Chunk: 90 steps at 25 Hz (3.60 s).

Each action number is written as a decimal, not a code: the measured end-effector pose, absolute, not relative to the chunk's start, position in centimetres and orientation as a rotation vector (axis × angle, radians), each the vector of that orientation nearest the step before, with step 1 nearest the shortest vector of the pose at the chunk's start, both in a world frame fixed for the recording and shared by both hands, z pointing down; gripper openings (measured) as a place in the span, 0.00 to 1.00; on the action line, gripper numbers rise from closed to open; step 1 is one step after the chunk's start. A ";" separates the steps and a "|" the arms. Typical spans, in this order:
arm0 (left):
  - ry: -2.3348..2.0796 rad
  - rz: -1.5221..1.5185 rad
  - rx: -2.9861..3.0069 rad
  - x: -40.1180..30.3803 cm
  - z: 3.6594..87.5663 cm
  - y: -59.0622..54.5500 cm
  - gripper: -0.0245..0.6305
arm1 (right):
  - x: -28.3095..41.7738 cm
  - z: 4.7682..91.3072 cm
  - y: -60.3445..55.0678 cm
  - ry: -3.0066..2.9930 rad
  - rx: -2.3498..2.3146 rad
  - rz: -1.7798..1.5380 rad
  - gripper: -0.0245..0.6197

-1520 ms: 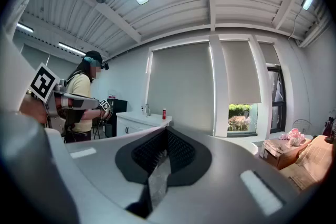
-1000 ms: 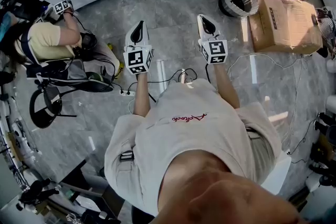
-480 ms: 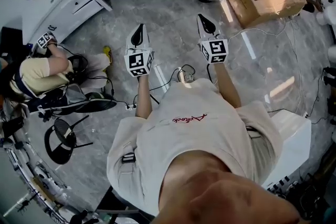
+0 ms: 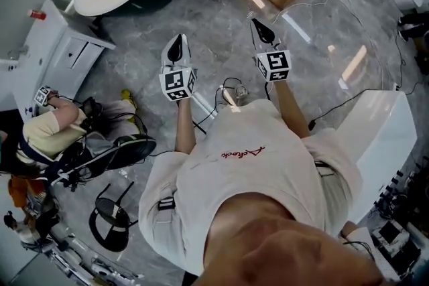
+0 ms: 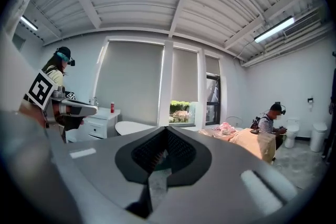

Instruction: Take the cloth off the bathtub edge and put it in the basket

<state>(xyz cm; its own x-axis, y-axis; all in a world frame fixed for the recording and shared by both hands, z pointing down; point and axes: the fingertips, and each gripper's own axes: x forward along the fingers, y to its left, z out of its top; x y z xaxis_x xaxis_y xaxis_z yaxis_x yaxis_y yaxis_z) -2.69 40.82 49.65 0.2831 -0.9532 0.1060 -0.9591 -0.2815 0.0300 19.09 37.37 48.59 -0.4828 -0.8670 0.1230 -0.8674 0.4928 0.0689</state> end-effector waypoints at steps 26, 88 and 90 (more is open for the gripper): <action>-0.986 0.169 2.947 35.0 48.6 36.2 0.04 | 53.2 47.5 45.2 -2.074 2.243 0.056 0.05; -0.544 0.177 3.041 64.2 50.2 27.5 0.04 | 78.5 48.7 39.8 -1.740 2.536 0.075 0.05; -0.548 0.165 3.042 65.0 49.8 25.9 0.04 | 79.4 48.3 38.4 -1.738 2.535 0.068 0.05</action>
<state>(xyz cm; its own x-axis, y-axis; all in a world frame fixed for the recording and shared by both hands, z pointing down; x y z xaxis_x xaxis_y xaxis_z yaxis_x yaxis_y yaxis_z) 64.96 25.90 49.81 0.9317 -0.3452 0.1126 -0.3501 -0.9363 0.0263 79.42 38.42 48.28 0.3608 -0.9297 0.0746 -0.9327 -0.3595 0.0304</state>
